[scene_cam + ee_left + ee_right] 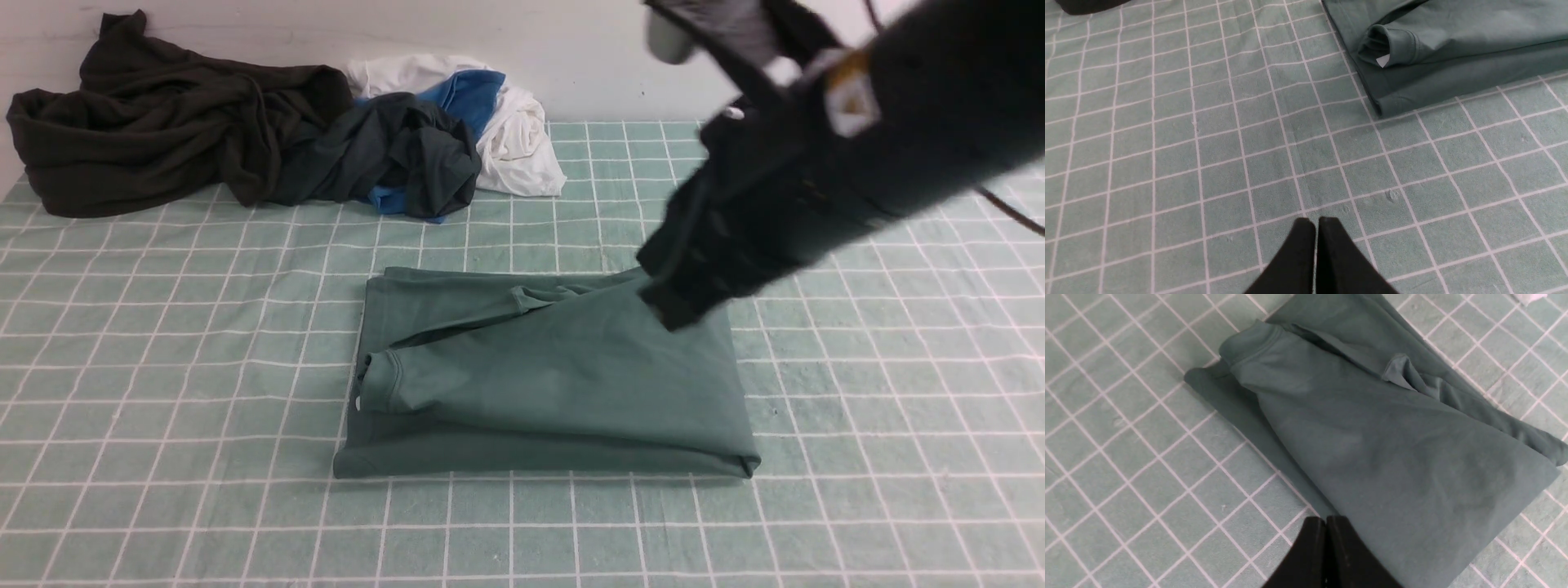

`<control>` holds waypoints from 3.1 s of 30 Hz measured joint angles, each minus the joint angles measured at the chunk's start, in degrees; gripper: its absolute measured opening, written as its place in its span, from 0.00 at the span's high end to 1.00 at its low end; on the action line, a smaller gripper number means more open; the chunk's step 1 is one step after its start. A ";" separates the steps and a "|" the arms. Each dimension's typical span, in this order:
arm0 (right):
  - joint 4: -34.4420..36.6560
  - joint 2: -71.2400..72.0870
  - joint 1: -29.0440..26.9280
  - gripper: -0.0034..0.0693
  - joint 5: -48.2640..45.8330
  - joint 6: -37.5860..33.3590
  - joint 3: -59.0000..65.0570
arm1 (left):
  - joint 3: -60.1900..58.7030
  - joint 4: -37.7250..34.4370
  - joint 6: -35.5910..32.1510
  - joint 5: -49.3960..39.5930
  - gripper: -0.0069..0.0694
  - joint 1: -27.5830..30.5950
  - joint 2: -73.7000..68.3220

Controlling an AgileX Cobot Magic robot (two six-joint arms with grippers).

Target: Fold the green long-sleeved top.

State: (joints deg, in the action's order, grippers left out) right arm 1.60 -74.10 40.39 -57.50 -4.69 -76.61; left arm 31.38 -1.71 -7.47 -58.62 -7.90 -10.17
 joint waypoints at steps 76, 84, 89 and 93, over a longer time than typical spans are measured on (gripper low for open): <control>-3.20 74.73 -43.37 0.97 37.64 13.09 78.04 | 0.00 0.00 0.00 -0.05 0.91 0.00 0.00; -3.34 74.73 -43.37 0.97 37.59 13.09 78.04 | 0.00 0.00 0.00 -0.05 0.91 0.00 0.00; -3.33 74.73 -43.37 0.97 37.59 13.09 78.04 | 0.00 0.00 0.00 -0.05 0.91 0.00 0.00; -3.33 74.73 -43.37 0.97 37.59 13.09 78.04 | 0.00 0.00 0.00 -0.05 0.91 0.00 0.00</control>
State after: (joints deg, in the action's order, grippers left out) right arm -1.74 0.63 -2.98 -19.91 8.41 1.43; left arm 31.38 -1.71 -7.47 -58.67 -7.90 -10.17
